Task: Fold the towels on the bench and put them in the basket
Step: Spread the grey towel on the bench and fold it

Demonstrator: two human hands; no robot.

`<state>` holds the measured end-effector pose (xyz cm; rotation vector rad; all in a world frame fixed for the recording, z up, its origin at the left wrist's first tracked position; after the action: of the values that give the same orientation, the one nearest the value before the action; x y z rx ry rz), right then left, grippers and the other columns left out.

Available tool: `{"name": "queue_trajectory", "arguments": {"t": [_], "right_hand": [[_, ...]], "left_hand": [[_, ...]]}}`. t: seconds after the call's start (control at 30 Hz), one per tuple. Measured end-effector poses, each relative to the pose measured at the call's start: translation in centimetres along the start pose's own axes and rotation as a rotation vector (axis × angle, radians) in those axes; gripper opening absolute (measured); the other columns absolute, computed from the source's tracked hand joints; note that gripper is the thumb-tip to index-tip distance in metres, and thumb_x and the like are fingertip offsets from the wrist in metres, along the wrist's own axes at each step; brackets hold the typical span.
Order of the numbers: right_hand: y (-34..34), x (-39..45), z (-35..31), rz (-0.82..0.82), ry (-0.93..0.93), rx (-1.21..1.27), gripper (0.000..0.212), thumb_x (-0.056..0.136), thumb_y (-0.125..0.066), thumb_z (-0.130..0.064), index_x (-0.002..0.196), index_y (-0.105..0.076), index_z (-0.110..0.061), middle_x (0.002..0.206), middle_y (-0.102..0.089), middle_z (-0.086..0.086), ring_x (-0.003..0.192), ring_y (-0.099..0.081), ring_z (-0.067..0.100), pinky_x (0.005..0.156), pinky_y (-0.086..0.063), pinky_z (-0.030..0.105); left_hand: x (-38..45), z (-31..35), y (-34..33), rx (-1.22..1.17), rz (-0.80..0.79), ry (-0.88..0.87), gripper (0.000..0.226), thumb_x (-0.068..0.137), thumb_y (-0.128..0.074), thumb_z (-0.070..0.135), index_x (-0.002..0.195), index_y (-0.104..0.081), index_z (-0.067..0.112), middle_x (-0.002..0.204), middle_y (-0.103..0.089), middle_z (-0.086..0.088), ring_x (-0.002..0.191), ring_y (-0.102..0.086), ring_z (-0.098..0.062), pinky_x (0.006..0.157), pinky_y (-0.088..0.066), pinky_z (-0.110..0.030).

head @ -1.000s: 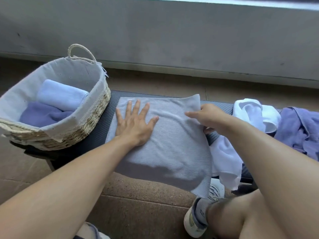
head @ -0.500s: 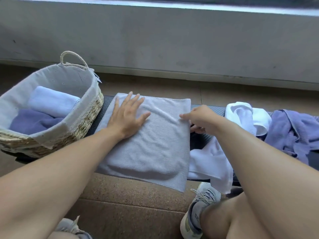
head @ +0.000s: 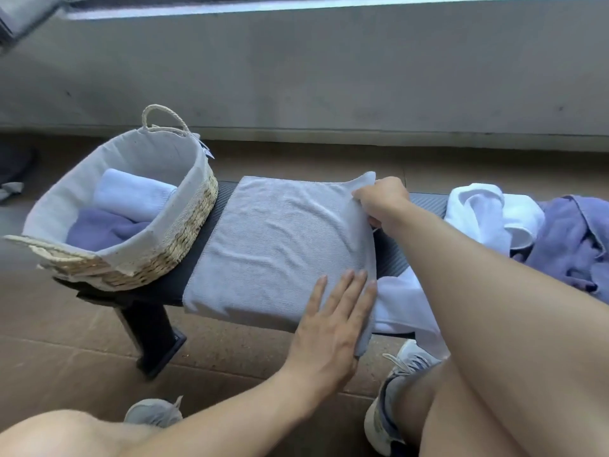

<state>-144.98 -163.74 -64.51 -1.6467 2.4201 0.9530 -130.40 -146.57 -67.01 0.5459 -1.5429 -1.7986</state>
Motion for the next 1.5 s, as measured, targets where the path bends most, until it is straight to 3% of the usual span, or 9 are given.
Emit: {"name": "queue_trajectory", "arguments": {"t": [0.1, 0.27, 0.37, 0.5, 0.63, 0.8, 1.03, 1.17, 1.5], "right_hand": [[0.6, -0.2, -0.3, 0.041, 0.008, -0.027, 0.019, 0.088, -0.053, -0.014, 0.071, -0.043, -0.015, 0.073, -0.048, 0.004, 0.053, -0.043, 0.022, 0.043, -0.033, 0.022], [1.5, -0.6, -0.2, 0.072, -0.021, 0.086, 0.022, 0.096, -0.053, -0.029, 0.087, -0.056, -0.009, 0.083, -0.057, 0.008, 0.057, -0.049, 0.021, 0.045, -0.041, 0.019], [2.5, -0.5, -0.5, 0.104, -0.01, 0.14, 0.021, 0.092, -0.055, -0.027, 0.094, -0.063, -0.008, 0.084, -0.057, 0.008, 0.06, -0.051, 0.022, 0.055, -0.045, 0.028], [4.6, -0.9, -0.7, 0.196, 0.035, 0.154, 0.008, 0.081, -0.057, -0.024, 0.077, -0.059, -0.018, 0.072, -0.052, 0.005, 0.058, -0.049, 0.023, 0.053, -0.037, 0.03], [7.4, -1.6, -0.8, 0.35, 0.074, 0.249, 0.024, 0.082, -0.062, -0.028, 0.065, -0.048, -0.019, 0.062, -0.043, -0.001, 0.056, -0.039, 0.022, 0.054, -0.037, 0.032], [8.6, -2.6, -1.8, 0.427, 0.133, 0.326, 0.012, 0.085, -0.063, -0.03, 0.077, -0.058, -0.022, 0.078, -0.063, -0.004, 0.059, -0.058, 0.016, 0.065, -0.06, 0.036], [1.6, -2.9, -5.2, 0.324, 0.23, 0.275, 0.015, 0.089, -0.062, -0.031, 0.083, -0.056, -0.018, 0.08, -0.065, 0.005, 0.043, -0.058, 0.013, 0.047, -0.053, 0.026], [-3.6, -3.3, -6.5, 0.244, 0.233, 0.272, 0.016, 0.085, -0.06, -0.034, 0.083, -0.054, -0.019, 0.075, -0.068, 0.002, 0.051, -0.068, 0.02, 0.063, -0.063, 0.044], [-8.9, -2.6, -6.6, 0.201, 0.207, 0.237, 0.012, 0.078, -0.059, -0.03, 0.083, -0.056, -0.02, 0.083, -0.069, 0.004, 0.063, -0.073, 0.027, 0.063, -0.063, 0.045]], "left_hand": [[-0.3, -0.3, 0.8, -0.125, 0.063, -0.003, 0.054, 0.107, -0.032, 0.033, 0.156, -0.035, 0.009, 0.161, -0.037, -0.005, 0.153, -0.026, -0.019, 0.119, -0.023, -0.047], [-2.0, -1.2, 3.9, -0.435, -0.129, 0.076, 0.057, 0.107, -0.027, 0.046, 0.158, -0.031, 0.021, 0.162, -0.026, 0.014, 0.152, -0.015, 0.0, 0.122, -0.005, -0.016], [-2.1, -2.9, 8.4, -0.527, 0.068, 0.173, 0.032, 0.106, -0.043, 0.038, 0.098, -0.069, 0.021, 0.097, -0.068, 0.011, 0.094, -0.06, -0.006, 0.085, -0.046, -0.027], [-2.3, -4.4, 10.2, -0.685, 0.189, 0.423, 0.05, 0.1, -0.056, 0.032, 0.056, -0.038, 0.018, 0.056, -0.04, 0.006, 0.058, -0.04, -0.013, 0.056, -0.028, -0.027], [-2.4, -3.4, 9.3, -0.948, 0.111, 0.475, 0.052, 0.098, -0.061, 0.03, 0.055, -0.039, 0.014, 0.05, -0.036, 0.004, 0.053, -0.034, -0.007, 0.054, -0.029, -0.031], [-2.7, -3.1, 8.0, -1.17, 0.033, 0.533, 0.046, 0.086, -0.063, 0.047, 0.077, -0.067, 0.003, 0.072, -0.062, -0.022, 0.066, -0.059, -0.025, 0.076, -0.059, -0.046], [-5.7, -6.0, 10.1, -0.828, 0.153, 0.514, 0.036, 0.088, -0.063, 0.039, 0.068, -0.05, 0.011, 0.061, -0.05, 0.0, 0.056, -0.042, -0.012, 0.062, -0.043, -0.034], [-8.1, -9.0, 9.7, -0.814, 0.195, 0.63, 0.041, 0.091, -0.063, 0.033, 0.066, -0.04, 0.01, 0.056, -0.036, 0.004, 0.055, -0.032, -0.01, 0.055, -0.032, -0.026], [-10.7, -13.4, 7.4, -0.816, 0.175, 0.834, 0.037, 0.098, -0.051, 0.029, 0.068, -0.033, 0.019, 0.059, -0.037, 0.006, 0.061, -0.039, -0.014, 0.064, -0.036, -0.04]]}}
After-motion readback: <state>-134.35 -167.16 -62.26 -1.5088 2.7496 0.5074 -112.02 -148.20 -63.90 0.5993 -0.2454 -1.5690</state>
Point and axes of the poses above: each hand's wrist, its own x-axis towards the middle knuckle, its own y-axis out of the back of the hand, z = x × y, the point moved 9 cm from there along x, towards the middle knuckle
